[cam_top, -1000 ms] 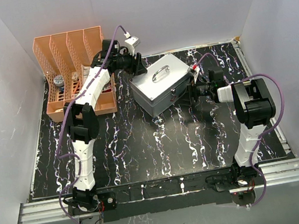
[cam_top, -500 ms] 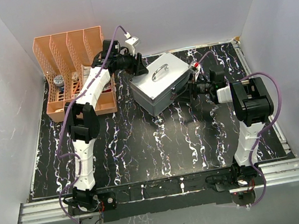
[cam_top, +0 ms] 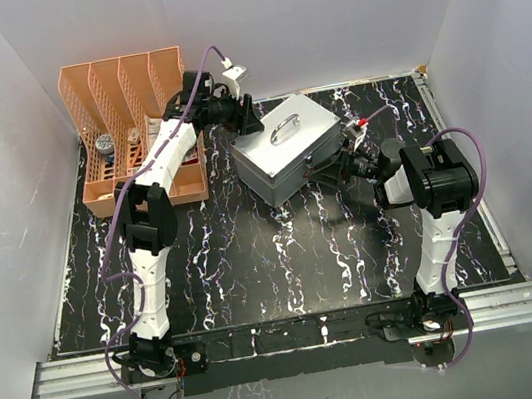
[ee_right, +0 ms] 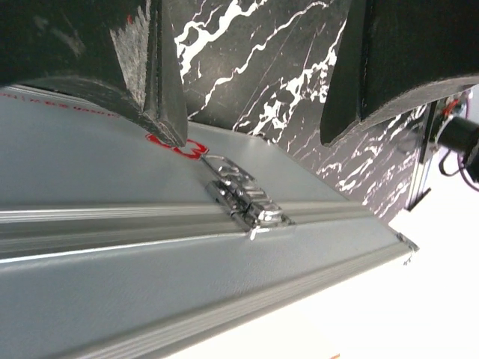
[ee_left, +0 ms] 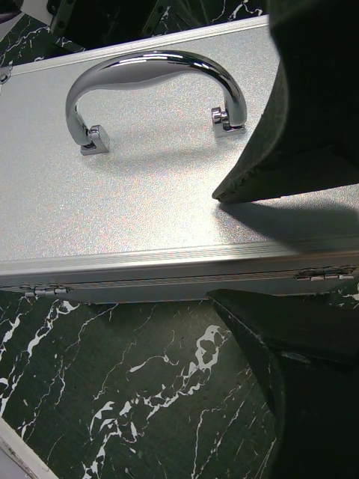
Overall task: Organize the medicine kit
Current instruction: Close the medicine box at the center of the board.
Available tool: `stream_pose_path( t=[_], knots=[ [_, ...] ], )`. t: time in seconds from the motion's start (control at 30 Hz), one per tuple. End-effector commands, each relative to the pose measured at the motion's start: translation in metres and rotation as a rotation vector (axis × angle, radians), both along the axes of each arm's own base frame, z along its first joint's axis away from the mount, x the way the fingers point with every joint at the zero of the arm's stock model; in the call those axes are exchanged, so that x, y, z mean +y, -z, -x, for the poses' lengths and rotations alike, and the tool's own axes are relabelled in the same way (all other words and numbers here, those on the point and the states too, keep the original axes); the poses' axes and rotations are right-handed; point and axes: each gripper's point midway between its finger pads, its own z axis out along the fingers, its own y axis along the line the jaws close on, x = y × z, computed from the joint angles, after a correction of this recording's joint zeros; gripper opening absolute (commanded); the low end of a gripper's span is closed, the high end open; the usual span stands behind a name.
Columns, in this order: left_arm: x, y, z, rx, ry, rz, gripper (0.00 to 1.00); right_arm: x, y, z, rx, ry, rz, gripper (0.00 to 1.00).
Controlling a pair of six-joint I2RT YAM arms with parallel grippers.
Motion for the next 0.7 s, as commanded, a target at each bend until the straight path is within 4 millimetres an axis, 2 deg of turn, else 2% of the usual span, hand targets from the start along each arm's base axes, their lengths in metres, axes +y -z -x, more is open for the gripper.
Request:
stream_pose_path(
  t=[0.0,0.23,0.43,0.67],
  knots=[
    [0.006,0.023,0.013,0.075,-0.008,-0.061,0.48,-0.006,-0.028,-0.018,-0.102,0.104,-0.041,0.69],
    [0.006,0.026,0.012,0.080,-0.014,-0.063,0.48,-0.007,-0.033,-0.027,-0.041,0.132,-0.065,0.69],
    [0.005,0.025,0.011,0.080,-0.018,-0.060,0.48,-0.004,-0.048,-0.024,-0.005,0.110,-0.149,0.65],
    [0.006,0.025,0.011,0.081,-0.019,-0.061,0.48,-0.003,-0.054,-0.022,0.015,0.093,-0.228,0.62]
  ],
)
